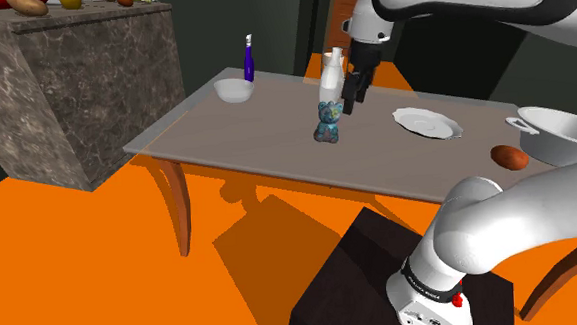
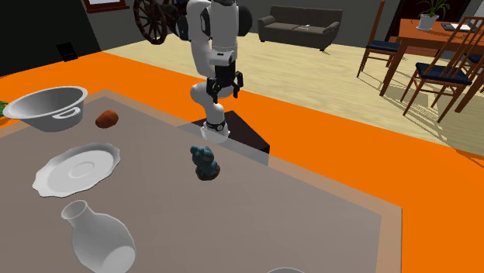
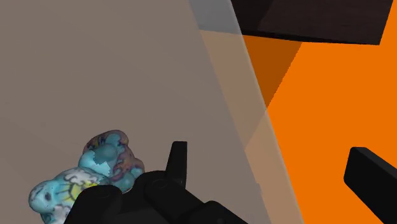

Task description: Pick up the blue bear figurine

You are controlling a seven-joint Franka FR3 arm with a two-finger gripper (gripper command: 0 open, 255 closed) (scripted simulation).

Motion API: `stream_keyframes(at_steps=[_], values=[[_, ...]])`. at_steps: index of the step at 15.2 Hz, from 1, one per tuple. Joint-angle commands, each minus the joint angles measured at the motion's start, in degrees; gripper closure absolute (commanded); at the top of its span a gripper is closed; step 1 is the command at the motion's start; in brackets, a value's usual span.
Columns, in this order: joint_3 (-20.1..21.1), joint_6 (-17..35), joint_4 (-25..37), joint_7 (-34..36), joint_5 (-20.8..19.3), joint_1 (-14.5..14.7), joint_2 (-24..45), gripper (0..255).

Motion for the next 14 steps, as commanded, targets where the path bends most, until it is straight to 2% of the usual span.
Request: stream_keyframes(at_steps=[1, 8, 14], values=[[-2.1, 1.8, 1.5, -2.1, -0.4, -0.4, 3.2, 0], [-9.6, 6.7, 9.3, -10.1, 0.6, -1.2, 15.7, 0], [-15.3, 8.9, 18.8, -17.8, 4.7, -2.2, 28.3, 0]])
